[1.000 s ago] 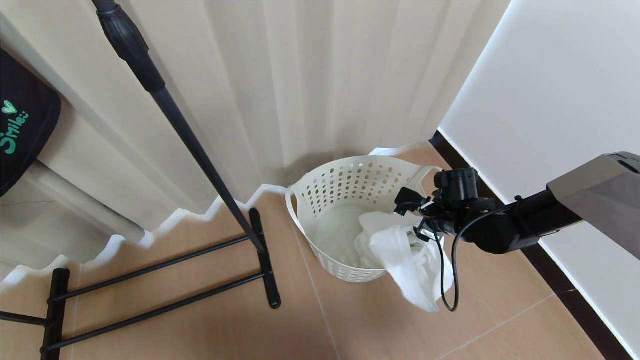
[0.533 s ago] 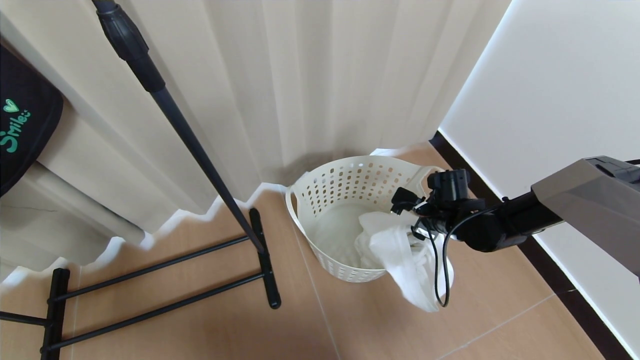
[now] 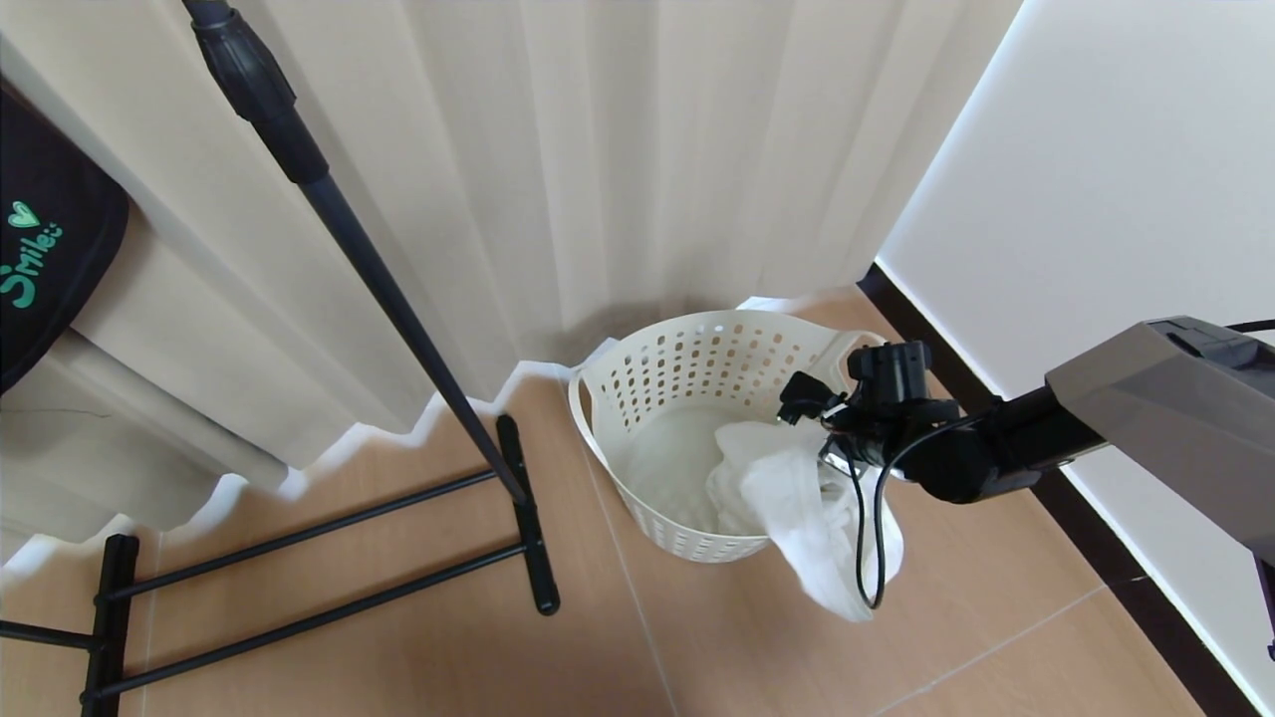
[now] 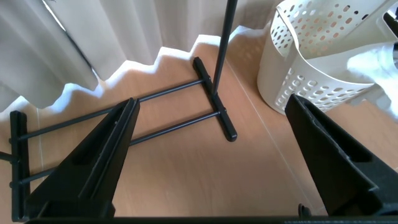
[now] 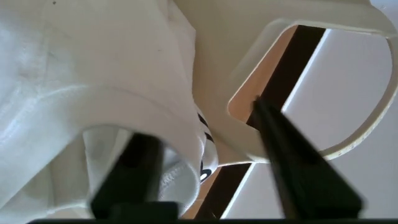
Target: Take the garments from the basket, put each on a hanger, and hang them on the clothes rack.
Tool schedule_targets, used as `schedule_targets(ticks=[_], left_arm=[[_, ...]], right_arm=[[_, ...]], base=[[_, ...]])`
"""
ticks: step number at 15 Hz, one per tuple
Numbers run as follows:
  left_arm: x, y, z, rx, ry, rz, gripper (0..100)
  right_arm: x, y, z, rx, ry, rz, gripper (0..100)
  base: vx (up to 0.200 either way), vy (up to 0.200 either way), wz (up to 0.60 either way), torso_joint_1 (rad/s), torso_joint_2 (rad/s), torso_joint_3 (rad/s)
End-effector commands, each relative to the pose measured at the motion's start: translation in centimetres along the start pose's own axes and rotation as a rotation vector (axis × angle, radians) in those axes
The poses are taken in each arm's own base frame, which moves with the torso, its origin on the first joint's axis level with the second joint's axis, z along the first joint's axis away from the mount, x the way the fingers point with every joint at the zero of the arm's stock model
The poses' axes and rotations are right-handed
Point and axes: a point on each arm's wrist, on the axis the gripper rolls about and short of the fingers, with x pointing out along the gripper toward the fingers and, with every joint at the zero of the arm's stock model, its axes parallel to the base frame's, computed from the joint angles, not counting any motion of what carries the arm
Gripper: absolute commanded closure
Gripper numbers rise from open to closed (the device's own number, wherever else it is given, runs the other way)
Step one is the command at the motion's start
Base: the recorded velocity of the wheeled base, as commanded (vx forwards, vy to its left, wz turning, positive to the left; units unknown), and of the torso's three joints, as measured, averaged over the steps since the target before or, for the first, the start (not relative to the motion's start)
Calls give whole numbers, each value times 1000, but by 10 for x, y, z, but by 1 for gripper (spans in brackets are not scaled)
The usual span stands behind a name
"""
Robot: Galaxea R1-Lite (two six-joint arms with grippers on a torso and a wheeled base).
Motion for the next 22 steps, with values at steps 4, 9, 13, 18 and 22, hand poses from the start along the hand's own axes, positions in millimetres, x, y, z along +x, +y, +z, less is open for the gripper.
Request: schedule_targets(ticks=[4, 9, 13, 18, 22], left_arm=[[0, 0, 0, 0, 2, 0, 0], [0, 0, 0, 0, 2, 1, 0], [0, 0, 0, -2, 0, 3, 0], [0, 0, 0, 3, 2, -2, 0], [0, 0, 0, 4, 2, -2, 0]], right_arm=[[-51, -3, 5, 175, -103, -25, 100], [-177, -41, 26, 447, -395, -77, 100], [-273, -76, 46, 587, -696, -98, 100], [-289, -60, 9, 649, -678, -36, 100], [-300, -62, 0, 644, -720, -25, 100]], base=[[0, 0, 0, 0, 0, 0], [0, 0, 0, 0, 0, 0], [0, 0, 0, 0, 0, 0], [0, 0, 0, 0, 0, 0], [0, 0, 0, 0, 0, 0]])
